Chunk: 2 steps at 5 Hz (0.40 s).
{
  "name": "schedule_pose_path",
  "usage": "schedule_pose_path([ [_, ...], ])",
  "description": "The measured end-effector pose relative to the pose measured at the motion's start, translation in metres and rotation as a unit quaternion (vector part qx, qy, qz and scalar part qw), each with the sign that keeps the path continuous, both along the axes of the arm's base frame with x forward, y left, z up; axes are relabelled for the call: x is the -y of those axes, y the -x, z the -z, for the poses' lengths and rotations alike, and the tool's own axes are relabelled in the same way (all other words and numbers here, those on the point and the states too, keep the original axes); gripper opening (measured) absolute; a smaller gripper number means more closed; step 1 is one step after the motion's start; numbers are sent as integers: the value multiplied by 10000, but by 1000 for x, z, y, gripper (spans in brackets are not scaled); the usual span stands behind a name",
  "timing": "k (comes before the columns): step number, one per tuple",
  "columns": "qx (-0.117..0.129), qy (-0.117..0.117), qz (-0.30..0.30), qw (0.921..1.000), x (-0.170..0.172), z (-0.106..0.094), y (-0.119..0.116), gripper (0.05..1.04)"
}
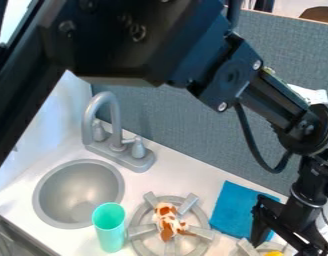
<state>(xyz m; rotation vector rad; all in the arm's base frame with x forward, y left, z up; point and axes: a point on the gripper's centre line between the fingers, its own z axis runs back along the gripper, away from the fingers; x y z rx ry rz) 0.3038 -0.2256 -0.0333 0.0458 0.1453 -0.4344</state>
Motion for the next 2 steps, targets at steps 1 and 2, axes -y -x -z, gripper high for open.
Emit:
schedule_pose_path([
  [1,-181,-129,15,9998,-4,17,6,1001],
  [2,-301,-44,193,9994,1,40,5,1001],
])
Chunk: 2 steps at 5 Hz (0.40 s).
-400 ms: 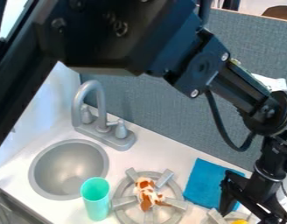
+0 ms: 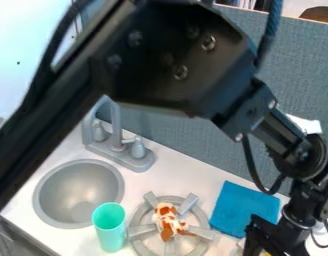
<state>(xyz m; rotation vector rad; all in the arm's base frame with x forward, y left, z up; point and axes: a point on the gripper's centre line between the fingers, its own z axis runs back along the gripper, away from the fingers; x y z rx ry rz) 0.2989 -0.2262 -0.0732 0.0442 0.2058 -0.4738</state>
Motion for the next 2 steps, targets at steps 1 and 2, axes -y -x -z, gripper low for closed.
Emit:
schedule_pose_path([
  [1,-42,71,157,9998,7,4,-5,1001],
  [2,-135,61,196,9997,8,10,-5,954],
])
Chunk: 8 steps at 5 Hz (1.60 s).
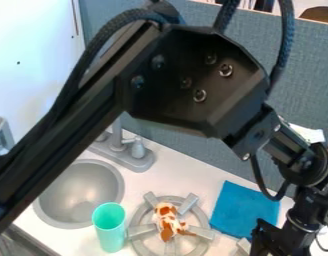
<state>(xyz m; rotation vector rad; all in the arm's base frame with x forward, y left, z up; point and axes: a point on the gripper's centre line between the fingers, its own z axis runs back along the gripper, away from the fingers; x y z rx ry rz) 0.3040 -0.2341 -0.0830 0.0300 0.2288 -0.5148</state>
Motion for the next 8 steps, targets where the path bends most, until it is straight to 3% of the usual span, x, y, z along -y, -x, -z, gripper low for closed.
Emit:
schedule_pose_path([
  [1,-66,-72,-59,9999,-2,1,3,693],
  [2,-79,-116,-171,9998,-11,-1,16,675],
  [4,438,49,-629,9970,-34,-42,40,675],
  [5,436,14,-813,9957,-43,-41,48,676],
  [6,342,-111,-1160,9926,-58,-36,42,675],
  [7,133,-383,-1393,9894,-75,-18,43,675],
  [8,103,-496,-1589,9860,-87,-11,34,675],
])
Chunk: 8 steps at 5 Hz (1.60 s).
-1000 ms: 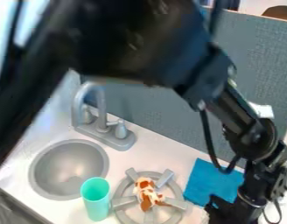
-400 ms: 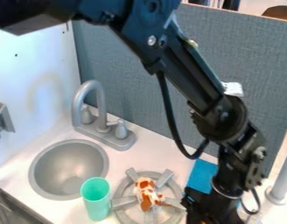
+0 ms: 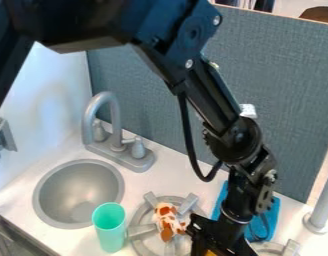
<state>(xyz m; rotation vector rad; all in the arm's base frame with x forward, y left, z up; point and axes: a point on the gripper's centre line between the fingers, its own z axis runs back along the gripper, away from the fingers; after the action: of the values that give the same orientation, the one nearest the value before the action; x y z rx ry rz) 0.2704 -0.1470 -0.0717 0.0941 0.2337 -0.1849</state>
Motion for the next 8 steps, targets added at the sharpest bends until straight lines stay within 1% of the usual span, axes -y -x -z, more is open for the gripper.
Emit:
schedule_pose_path([
  [1,-111,-151,-101,9998,-14,9,-1,675],
  [2,-240,-211,-219,9992,-34,17,-6,675],
  [3,-150,-41,-255,9996,-35,20,-14,674],
  [5,-98,278,-173,9994,-24,23,-17,674],
  [6,-148,244,-113,9995,-13,29,-16,674],
  [7,-191,247,-134,9994,-9,32,-18,723],
  [8,-115,255,-387,9989,-8,32,-18,967],
])
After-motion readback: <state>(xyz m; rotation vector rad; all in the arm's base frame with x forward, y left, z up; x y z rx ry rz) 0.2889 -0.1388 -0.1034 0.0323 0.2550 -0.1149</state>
